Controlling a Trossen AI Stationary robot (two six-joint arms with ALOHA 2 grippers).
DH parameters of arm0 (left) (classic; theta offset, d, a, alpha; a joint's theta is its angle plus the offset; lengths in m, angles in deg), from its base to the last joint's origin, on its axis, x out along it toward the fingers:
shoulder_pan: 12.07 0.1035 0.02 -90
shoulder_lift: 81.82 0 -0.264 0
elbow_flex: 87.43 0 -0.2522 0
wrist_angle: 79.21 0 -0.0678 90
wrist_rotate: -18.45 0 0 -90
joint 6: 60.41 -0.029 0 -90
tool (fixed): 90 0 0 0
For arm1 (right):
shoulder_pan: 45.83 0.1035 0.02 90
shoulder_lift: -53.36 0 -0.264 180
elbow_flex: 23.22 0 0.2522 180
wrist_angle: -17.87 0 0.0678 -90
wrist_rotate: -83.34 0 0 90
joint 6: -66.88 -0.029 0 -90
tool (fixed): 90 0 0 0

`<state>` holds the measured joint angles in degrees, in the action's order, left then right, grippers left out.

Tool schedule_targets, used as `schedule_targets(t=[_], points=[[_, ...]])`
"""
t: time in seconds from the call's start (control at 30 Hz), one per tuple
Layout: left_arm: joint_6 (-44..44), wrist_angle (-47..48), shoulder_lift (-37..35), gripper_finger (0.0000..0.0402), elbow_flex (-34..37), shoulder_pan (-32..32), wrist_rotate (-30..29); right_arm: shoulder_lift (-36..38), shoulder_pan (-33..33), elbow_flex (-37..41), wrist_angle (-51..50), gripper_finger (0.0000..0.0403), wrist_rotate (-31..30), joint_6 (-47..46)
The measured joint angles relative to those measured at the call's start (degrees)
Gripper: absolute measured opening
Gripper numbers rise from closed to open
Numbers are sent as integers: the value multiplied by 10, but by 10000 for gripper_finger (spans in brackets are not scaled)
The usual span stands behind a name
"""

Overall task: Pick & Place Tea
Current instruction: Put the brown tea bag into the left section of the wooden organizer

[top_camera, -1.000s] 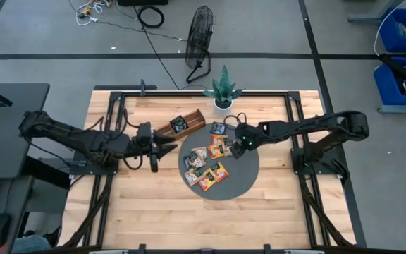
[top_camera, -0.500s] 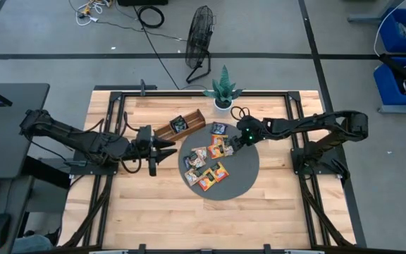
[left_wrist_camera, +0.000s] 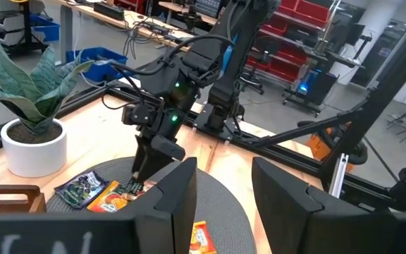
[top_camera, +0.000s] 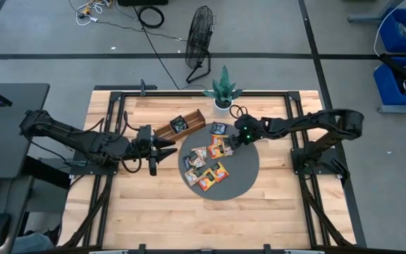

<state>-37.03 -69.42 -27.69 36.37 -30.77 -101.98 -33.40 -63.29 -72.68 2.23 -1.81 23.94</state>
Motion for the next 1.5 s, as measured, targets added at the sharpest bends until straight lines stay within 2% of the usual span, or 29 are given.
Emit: schedule_targets(t=[0.33, 0.47, 0.67, 0.87, 0.93, 1.2, 1.5], points=[[0, 0, 0, 140, 0, 0, 0, -24, 0, 0, 9, 265, 23, 1], [0, 0, 0, 140, 0, 0, 0, -24, 0, 0, 10, 240, 23, 1], [0, 0, 0, 140, 0, 0, 0, -24, 0, 0, 9, 157, 19, 3], [-1, 0, 0, 140, 0, 0, 0, -24, 0, 0, 6, 36, 3, 15], [-1, 0, 0, 140, 0, 0, 0, -24, 0, 0, 6, 10, 5, 29], [-15, 14, 0, 140, 0, 0, 0, -14, 5, 0, 4, 2, 22, 18], [-22, 14, 0, 140, 0, 9, 0, 68, 30, 0, 5, 1, 21, 7]])
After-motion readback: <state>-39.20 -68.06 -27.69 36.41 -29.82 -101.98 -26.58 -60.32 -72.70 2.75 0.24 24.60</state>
